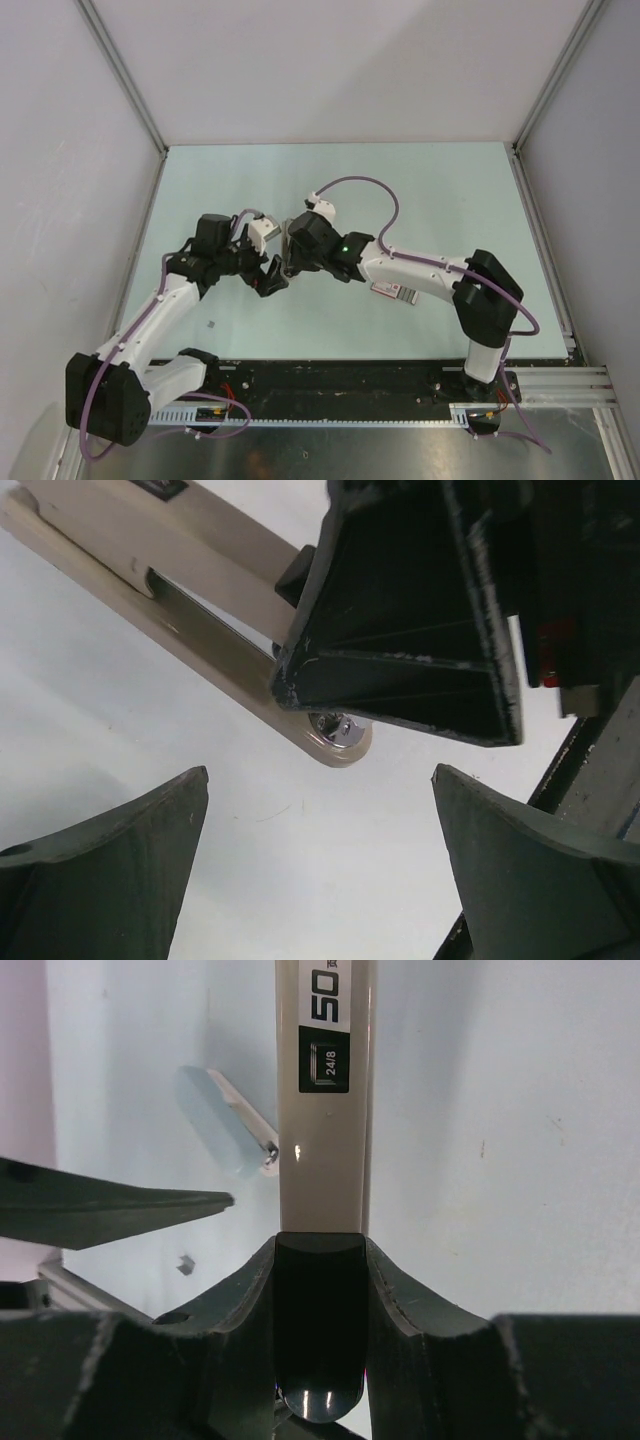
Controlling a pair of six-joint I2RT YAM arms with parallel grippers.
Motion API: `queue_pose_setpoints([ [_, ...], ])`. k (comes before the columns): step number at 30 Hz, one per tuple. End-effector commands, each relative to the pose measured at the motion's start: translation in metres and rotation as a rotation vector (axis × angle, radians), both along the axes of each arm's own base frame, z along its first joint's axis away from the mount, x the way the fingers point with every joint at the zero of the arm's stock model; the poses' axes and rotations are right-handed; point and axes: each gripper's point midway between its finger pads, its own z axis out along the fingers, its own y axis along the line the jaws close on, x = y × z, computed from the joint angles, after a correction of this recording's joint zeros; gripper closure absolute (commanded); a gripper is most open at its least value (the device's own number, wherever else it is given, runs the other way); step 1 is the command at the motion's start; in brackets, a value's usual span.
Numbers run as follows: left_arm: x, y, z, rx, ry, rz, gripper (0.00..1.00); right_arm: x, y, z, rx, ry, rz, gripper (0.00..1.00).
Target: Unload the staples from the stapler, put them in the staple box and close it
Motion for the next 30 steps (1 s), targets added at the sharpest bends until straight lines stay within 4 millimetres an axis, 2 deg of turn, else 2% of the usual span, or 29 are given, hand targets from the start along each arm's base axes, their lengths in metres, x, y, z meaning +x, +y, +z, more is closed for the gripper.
queue_pose_setpoints([
  [1,-0.002,-0.011,0.004,-0.048,0.010,-0.043,0.01,0.014,0.009,0.064,0.228,-0.094,-0.109,1.00],
  [6,0.003,-0.009,0.000,-0.027,-0.003,-0.041,0.00,0.009,0.009,0.074,0.275,-0.086,-0.107,1.00],
  [15,0.004,-0.011,-0.002,-0.033,-0.015,-0.056,0.02,-0.005,0.007,0.078,0.383,-0.032,-0.096,1.00],
  [20,0.001,-0.012,-0.007,-0.031,-0.009,-0.075,0.09,-0.008,0.004,0.086,0.428,-0.034,-0.099,1.00],
  [25,-0.003,-0.016,-0.008,-0.053,0.006,-0.099,0.13,-0.008,0.010,0.095,0.479,-0.037,-0.087,1.00],
  [30,-0.002,-0.017,-0.006,-0.054,-0.006,-0.117,0.28,-0.013,0.015,0.092,0.493,-0.017,-0.071,1.00],
])
